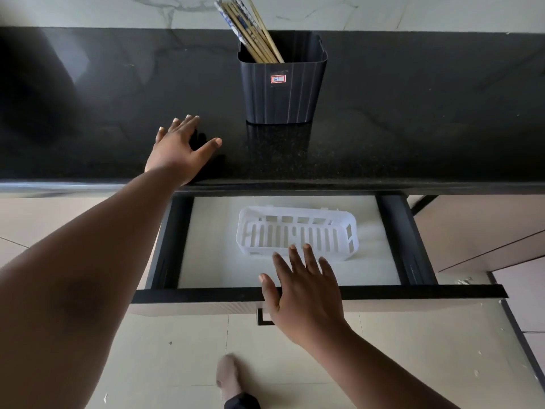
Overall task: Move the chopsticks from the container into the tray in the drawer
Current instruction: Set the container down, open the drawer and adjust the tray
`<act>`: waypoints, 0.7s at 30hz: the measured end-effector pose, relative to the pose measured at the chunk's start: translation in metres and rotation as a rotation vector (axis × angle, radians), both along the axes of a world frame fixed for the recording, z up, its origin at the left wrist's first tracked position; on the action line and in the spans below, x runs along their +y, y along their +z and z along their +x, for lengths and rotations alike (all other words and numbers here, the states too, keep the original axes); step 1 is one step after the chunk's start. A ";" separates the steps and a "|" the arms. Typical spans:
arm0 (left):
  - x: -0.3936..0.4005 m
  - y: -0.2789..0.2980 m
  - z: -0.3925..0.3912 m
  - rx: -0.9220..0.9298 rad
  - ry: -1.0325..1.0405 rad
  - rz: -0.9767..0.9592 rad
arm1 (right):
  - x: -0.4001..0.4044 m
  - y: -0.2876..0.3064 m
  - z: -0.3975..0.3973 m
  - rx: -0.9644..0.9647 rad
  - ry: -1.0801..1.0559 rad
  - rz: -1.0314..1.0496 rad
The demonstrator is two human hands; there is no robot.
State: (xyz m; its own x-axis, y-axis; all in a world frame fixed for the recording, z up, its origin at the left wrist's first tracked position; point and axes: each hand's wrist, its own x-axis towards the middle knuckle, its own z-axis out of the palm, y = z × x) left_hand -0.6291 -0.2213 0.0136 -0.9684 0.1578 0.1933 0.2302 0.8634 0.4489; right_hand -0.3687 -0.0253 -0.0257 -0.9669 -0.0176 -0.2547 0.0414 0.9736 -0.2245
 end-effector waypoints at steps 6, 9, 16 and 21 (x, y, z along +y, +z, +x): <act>0.000 0.002 0.003 0.004 -0.011 -0.010 | -0.005 0.001 0.021 -0.057 -0.012 -0.029; 0.001 0.001 0.003 0.006 -0.016 -0.012 | -0.008 0.004 0.032 -0.085 -0.017 -0.009; 0.004 0.003 0.010 0.117 -0.033 -0.184 | -0.011 0.011 0.040 -0.161 -0.055 -0.027; 0.007 -0.012 0.055 0.220 -0.161 -0.060 | 0.010 0.029 0.012 -0.350 -0.310 -0.339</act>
